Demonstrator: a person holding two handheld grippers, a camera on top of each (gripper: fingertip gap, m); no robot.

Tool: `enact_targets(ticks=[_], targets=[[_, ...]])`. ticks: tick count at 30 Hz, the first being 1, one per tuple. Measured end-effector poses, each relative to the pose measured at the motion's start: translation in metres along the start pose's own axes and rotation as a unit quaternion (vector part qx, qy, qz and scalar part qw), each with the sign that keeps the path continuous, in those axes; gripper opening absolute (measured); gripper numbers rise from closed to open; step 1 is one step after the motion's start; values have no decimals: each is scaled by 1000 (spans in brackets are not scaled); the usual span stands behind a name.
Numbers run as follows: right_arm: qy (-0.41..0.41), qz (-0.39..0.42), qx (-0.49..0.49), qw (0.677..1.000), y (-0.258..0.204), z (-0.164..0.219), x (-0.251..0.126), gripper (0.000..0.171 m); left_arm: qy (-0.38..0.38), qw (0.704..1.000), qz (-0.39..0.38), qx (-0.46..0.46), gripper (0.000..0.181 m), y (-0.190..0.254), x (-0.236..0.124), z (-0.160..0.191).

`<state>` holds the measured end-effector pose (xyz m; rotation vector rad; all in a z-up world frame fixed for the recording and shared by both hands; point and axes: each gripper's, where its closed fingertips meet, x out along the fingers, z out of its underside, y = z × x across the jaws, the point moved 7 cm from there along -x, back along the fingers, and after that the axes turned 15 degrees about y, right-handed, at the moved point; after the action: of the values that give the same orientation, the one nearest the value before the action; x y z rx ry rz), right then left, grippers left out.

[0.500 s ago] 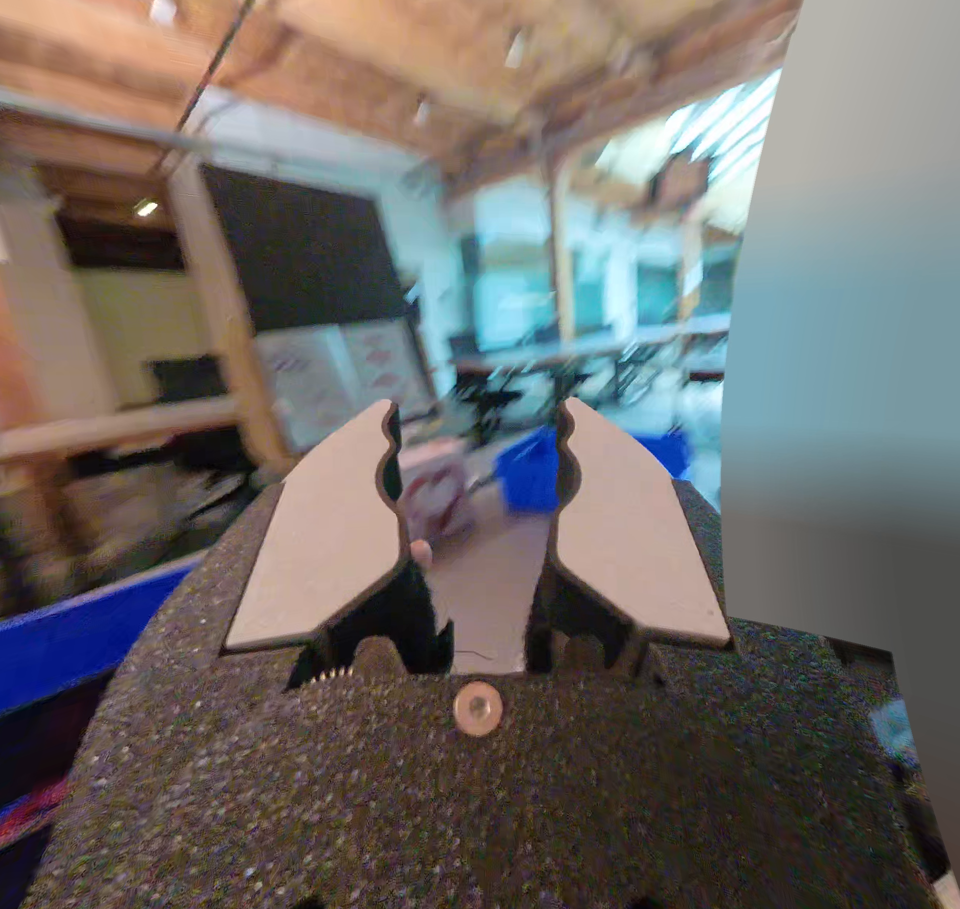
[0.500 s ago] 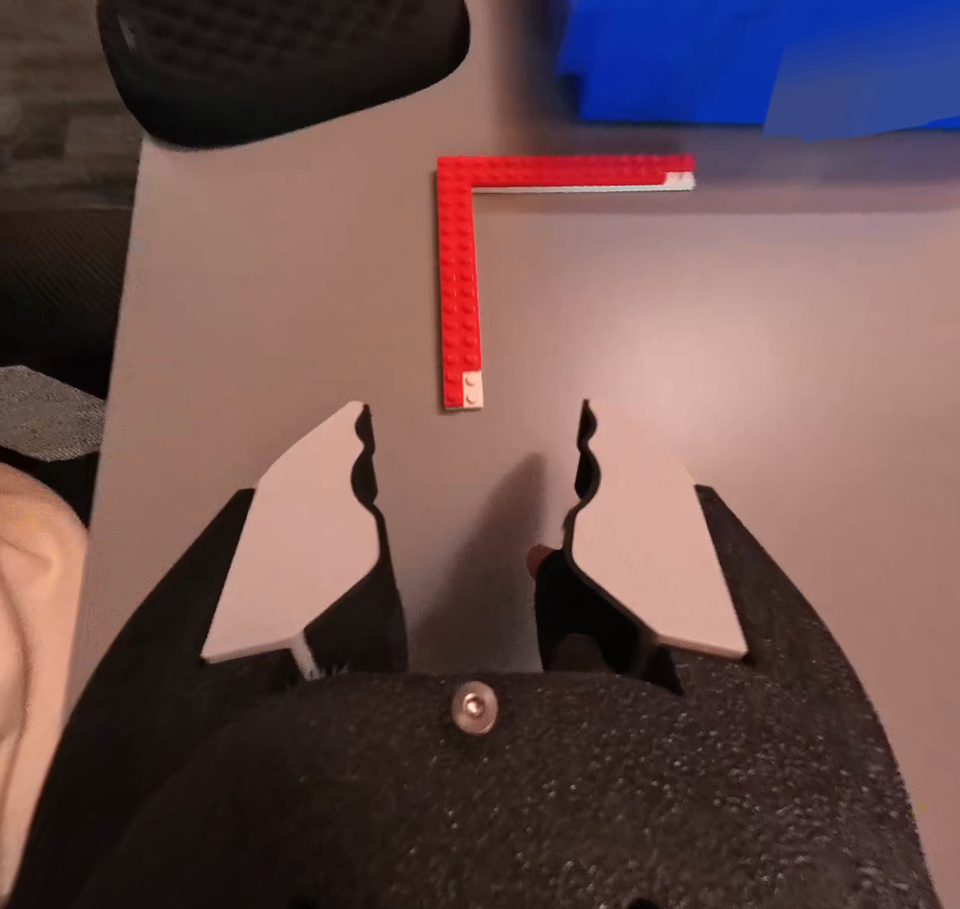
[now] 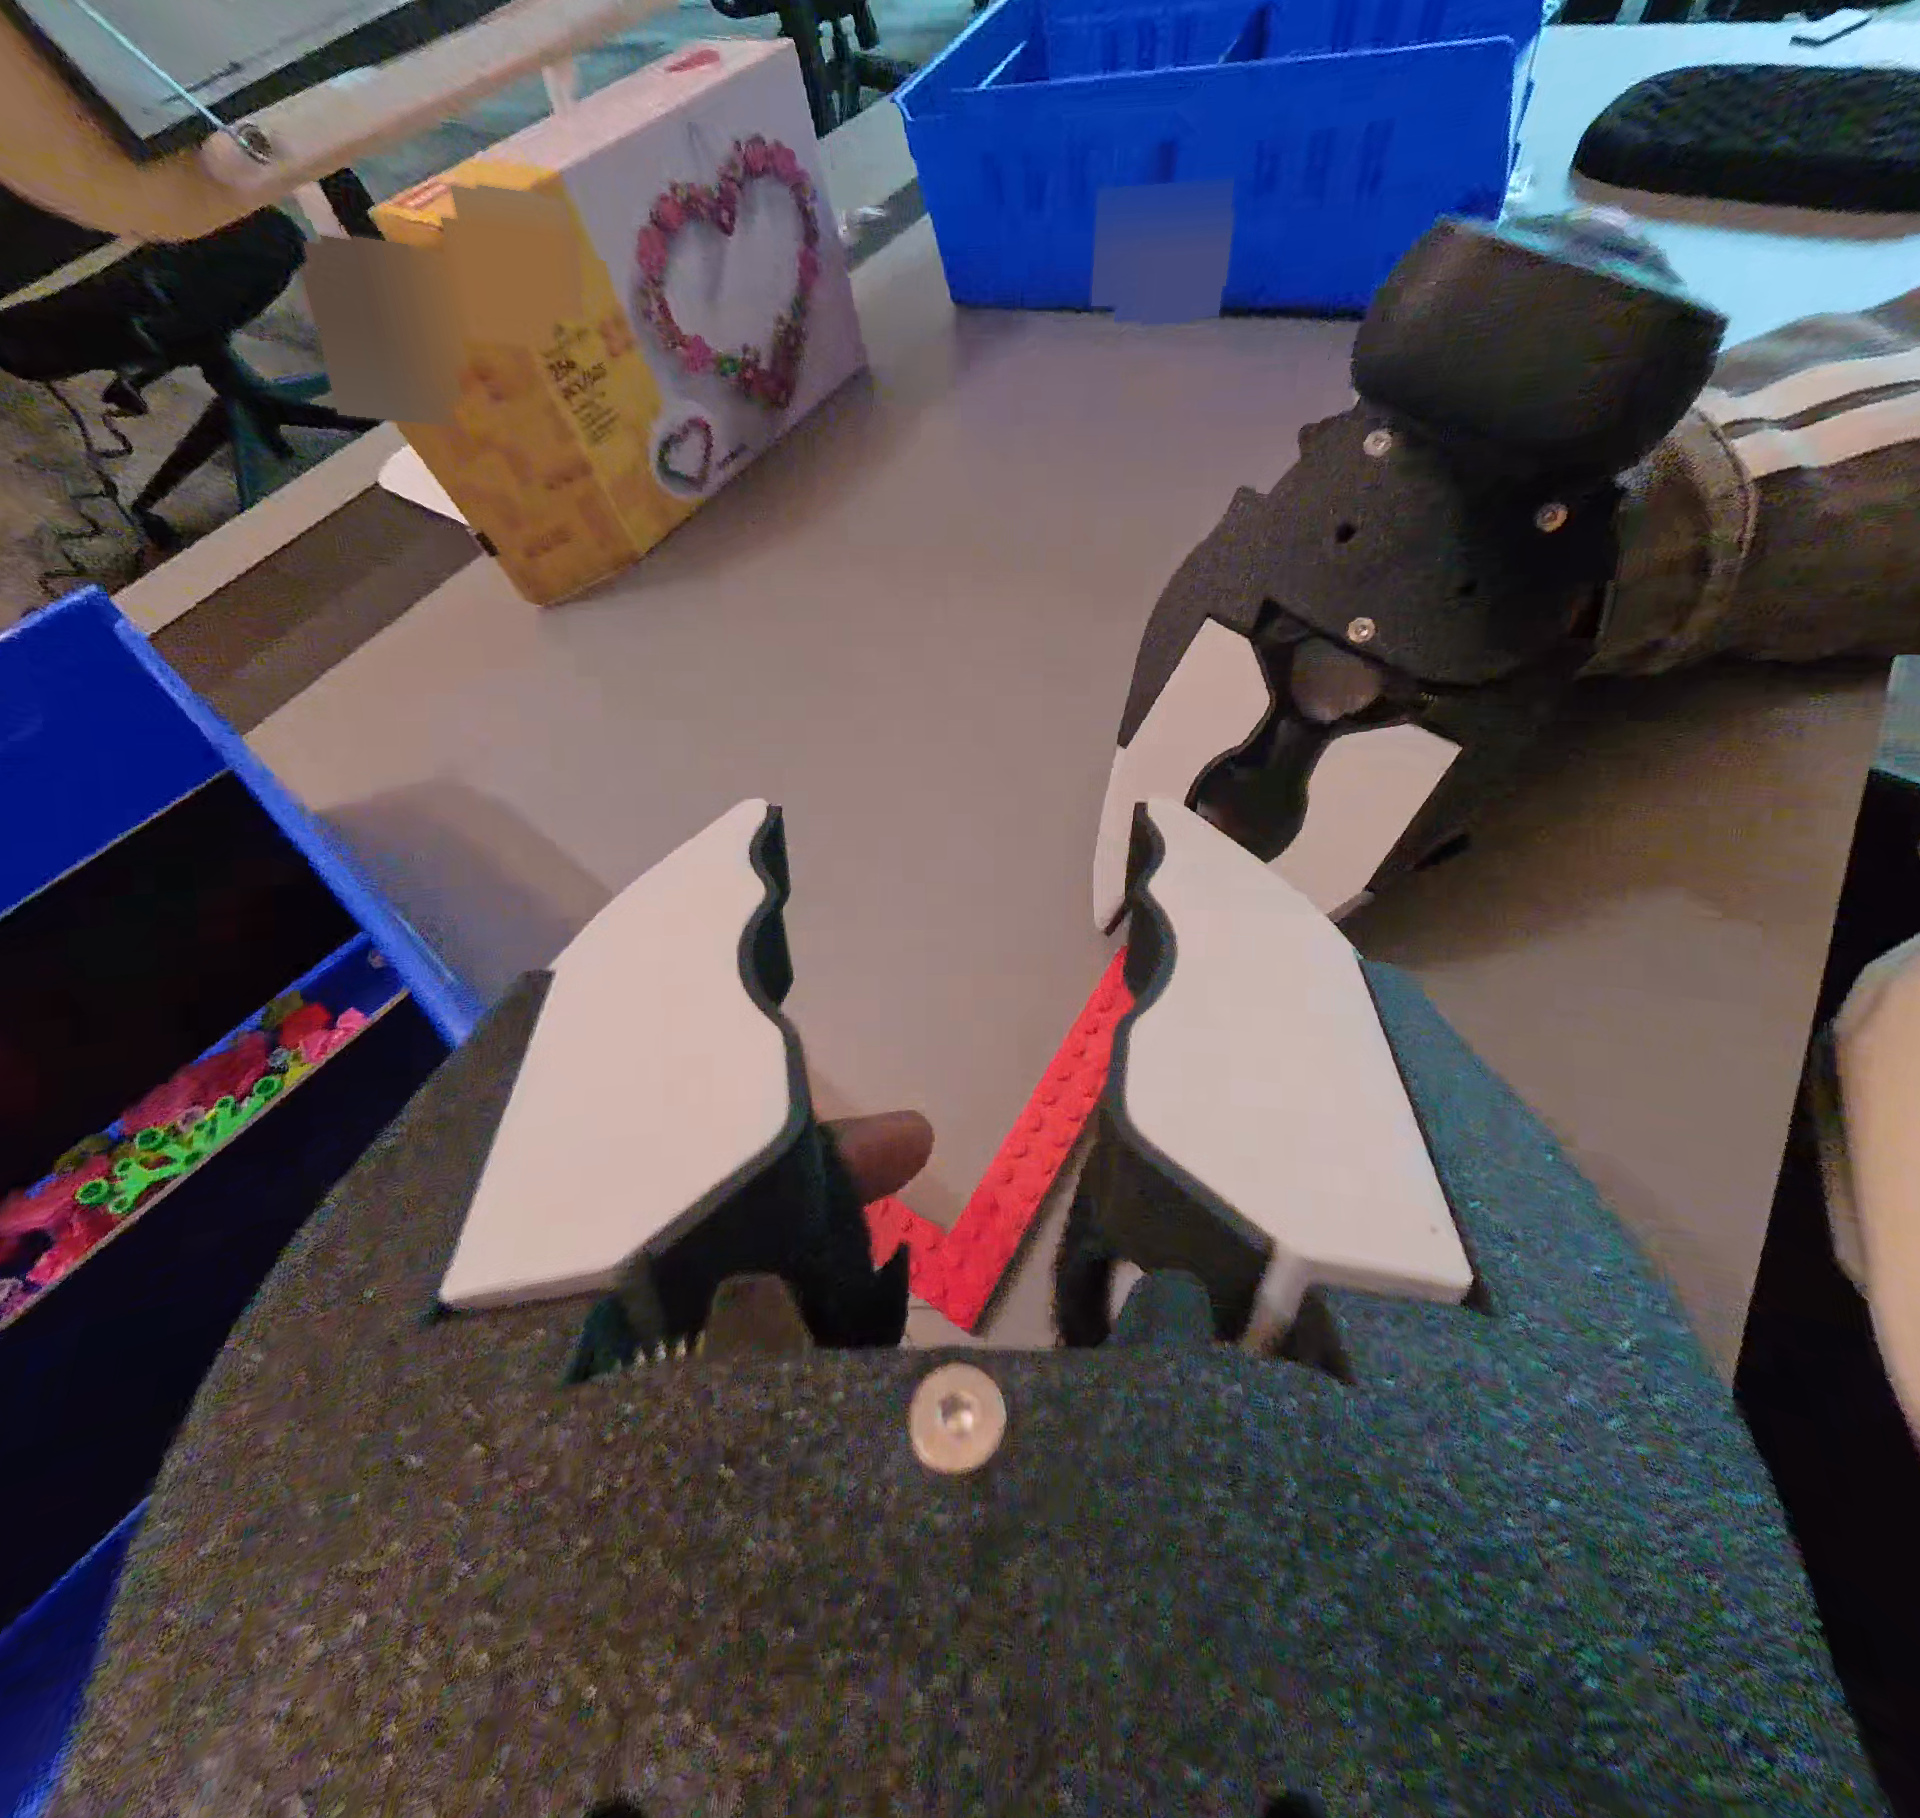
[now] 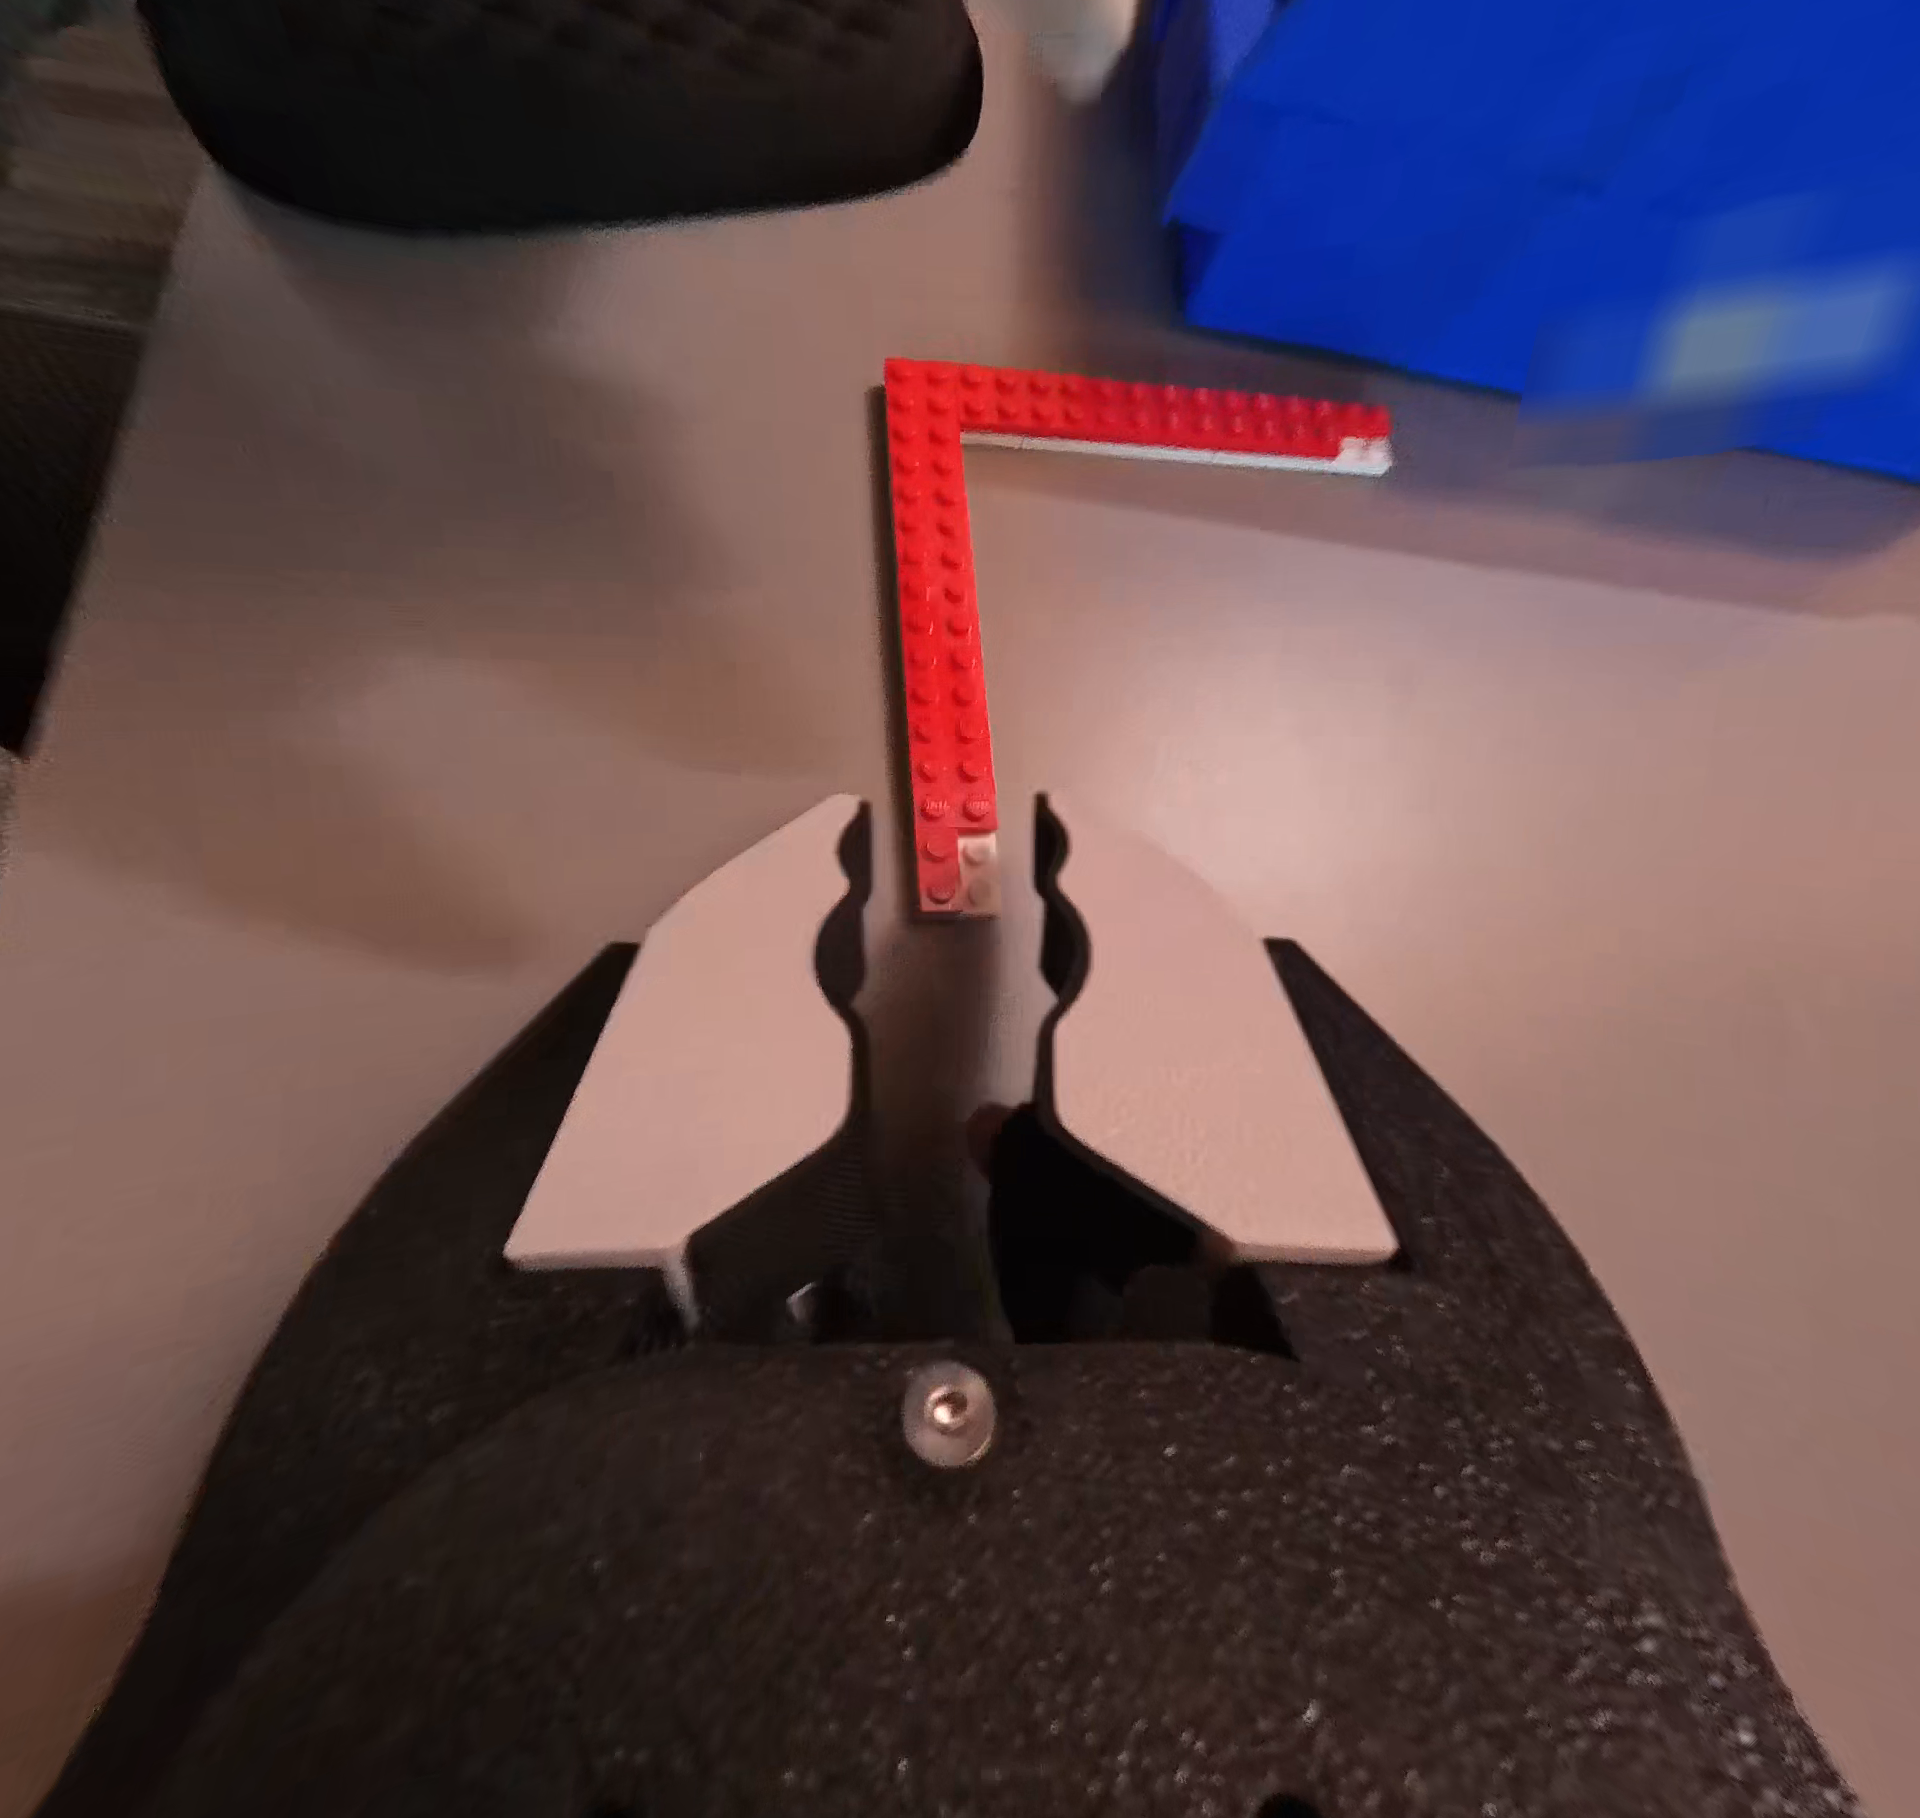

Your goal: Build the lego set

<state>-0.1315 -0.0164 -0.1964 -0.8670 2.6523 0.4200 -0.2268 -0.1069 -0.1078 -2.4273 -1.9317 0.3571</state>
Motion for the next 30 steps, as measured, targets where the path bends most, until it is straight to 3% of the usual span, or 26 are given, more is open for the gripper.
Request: enact_targets(ticks=[3, 5, 9, 12, 18, 25, 27, 30], targets=[[60, 12, 28, 998, 3, -17, -47, 43, 5, 1000, 15, 4, 59, 12, 12, -7], [53, 4, 44, 998, 8, -7, -94, 38, 0, 999, 36, 12, 53, 21, 18, -9], [-108, 38, 97, 989, 33, 55, -165, 16, 0, 999, 39, 39, 44, 29, 28, -15], [-114, 23, 106, 988, 41, 63, -175, 7, 12, 998, 56, 40, 42, 37, 38, -18], [-202, -3, 19, 979, 46, 65, -186, 22, -11, 995, 83, 62, 43, 50, 65, -6], [-218, -1, 46, 975, -5, 76, -234, 24, -56, 984, 150, 80, 47, 82, 105, 12], [-264, 20, 47, 963, -5, 87, -246, 28, -71, 980, 161, 88, 47, 88, 112, 18], [-245, 39, 80, 965, 4, 87, -252, 28, -77, 978, 169, 94, 47, 96, 120, 22]])
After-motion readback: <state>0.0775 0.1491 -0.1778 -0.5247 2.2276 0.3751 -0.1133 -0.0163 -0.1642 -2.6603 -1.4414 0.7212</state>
